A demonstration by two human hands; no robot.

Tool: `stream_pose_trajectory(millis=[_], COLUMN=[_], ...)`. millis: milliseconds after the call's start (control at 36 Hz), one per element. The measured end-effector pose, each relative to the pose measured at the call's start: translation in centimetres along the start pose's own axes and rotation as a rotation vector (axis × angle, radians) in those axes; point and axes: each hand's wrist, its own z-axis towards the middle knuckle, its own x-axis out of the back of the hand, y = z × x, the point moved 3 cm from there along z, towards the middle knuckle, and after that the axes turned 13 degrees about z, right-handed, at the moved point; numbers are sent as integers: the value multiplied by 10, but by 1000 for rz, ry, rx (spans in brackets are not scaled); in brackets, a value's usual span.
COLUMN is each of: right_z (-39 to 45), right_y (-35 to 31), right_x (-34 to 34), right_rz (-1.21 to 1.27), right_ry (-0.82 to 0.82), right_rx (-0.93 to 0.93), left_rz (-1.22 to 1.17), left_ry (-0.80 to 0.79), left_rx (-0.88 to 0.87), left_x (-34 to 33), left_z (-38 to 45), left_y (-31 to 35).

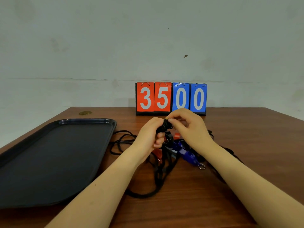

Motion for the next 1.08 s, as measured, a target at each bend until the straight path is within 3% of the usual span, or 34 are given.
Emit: stream_pose_trajectory(millis=[139,306,472,583,694,917,1083], right_z=[2,3,0,-3,-7,-4,-3], right_y=[1,7,11,12,15,11,8], right_x=[2,5,0,-2,-6,-14,-16], right_rz=[207,363,732,1005,1272,1271,1142], right_ry=[1,-19,-79,-71,-7,64,24], right_rx=[-215,-430,-673,-847,-1003,-825,-682], left_rz=[136,89,266,492,446,-10,-180], left_ry=[55,126,230,256,238,228,182], left_rx=[-47,-25,-40,-231,-247,-30,-106], left_x=[-4,-2,2,0,-1,-1,-3], left_z=[2,1,3,-3,-5,1,-3], left_y=[-5,-4,-2,0,0,-6,-3])
